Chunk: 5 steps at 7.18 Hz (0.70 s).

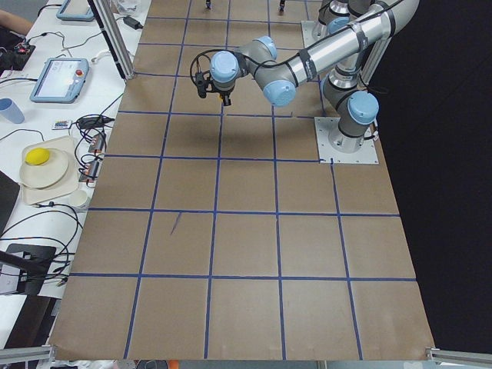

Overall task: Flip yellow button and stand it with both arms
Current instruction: 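Carry the yellow button up toward the table center with the left gripper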

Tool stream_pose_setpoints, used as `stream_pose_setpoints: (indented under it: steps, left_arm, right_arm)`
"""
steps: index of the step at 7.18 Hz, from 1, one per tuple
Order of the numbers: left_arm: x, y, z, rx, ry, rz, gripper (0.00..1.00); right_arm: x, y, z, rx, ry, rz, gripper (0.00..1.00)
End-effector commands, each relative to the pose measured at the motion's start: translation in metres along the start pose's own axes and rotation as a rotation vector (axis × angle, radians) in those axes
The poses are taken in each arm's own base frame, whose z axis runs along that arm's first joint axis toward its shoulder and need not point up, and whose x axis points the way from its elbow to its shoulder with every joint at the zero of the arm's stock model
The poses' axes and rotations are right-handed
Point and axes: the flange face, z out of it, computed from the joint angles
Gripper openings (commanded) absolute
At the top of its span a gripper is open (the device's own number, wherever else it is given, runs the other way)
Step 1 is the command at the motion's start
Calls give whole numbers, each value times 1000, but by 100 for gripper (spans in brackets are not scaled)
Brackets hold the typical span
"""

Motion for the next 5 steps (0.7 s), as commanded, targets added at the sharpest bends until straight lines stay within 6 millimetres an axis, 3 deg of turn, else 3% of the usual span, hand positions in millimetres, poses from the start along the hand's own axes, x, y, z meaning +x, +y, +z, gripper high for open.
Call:
stream_pose_setpoints:
  steps: [1, 2, 3, 5]
  left_arm:
    - [94, 19, 21, -1, 323, 74, 21]
    - [127, 32, 24, -5, 406, 109, 21]
    - [136, 36, 25, 0, 521, 83, 21]
    - [172, 48, 38, -24, 701, 76, 21]
  right_arm:
    - [40, -12, -4, 16, -18, 70, 100]
    - [71, -18, -10, 21, -137, 123, 100]
    - [104, -21, -13, 20, -210, 195, 100]
    - [151, -21, -16, 0, -400, 331, 100]
